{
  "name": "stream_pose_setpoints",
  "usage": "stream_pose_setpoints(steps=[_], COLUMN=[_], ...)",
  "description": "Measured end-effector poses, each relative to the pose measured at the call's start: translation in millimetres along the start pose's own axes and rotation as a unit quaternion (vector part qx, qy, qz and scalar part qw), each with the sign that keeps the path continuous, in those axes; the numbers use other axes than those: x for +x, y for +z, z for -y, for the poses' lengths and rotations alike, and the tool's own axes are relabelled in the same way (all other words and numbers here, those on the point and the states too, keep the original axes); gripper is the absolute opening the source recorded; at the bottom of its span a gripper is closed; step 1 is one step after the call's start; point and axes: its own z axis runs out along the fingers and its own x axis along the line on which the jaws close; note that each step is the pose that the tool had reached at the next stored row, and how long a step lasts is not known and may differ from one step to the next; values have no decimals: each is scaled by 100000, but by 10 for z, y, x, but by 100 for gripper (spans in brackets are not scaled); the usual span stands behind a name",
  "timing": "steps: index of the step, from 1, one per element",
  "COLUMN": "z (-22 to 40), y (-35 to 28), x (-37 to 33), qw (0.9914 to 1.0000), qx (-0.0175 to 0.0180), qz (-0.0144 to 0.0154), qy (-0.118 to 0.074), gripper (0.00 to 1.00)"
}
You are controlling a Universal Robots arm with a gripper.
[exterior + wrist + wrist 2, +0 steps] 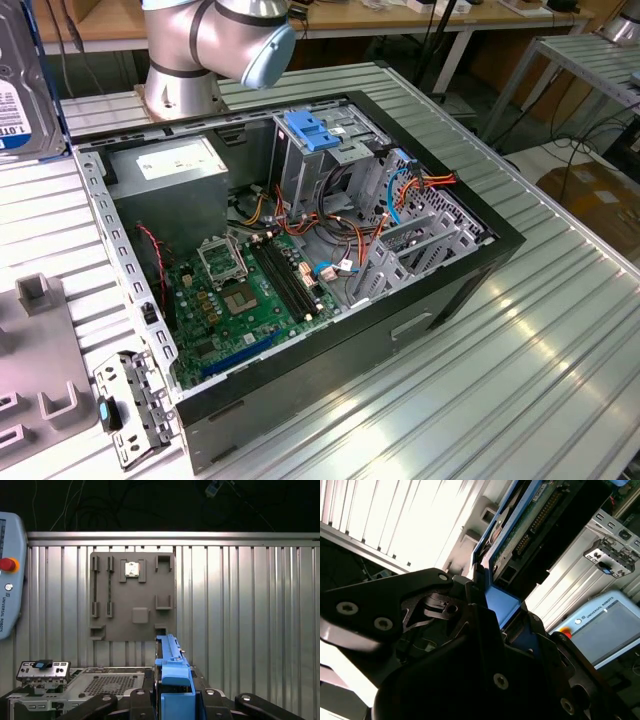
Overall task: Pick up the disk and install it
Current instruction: 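Pick up the disk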
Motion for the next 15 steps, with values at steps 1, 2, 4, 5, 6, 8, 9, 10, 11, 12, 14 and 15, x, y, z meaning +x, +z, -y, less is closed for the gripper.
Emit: stream_pose_setpoints(steps=[1,2,4,5,6,8,9,10,11,12,14,15], z=[18,38,83,101,147,194,226,248,271,290,320,330], y=[0,-1,-2,-2,-4,-5,-6,-6,-7,-7,-8,-9], x=[0,0,-1,-1,-1,-2,-1,-1,0,0,0,0], qw=[100000,100000,100000,100000,100000,100000,100000,100000,100000,100000,100000,100000], qx=[4,2,-1,2,-2,-1,2,0,1,-1,2,-1], qz=[4,3,1,4,0,2,3,2,2,0,4,1], qy=[-1,0,-2,-1,1,3,-2,1,-1,-1,0,1], gripper=[37,37,37,37,37,37,37,37,37,37,37,37])
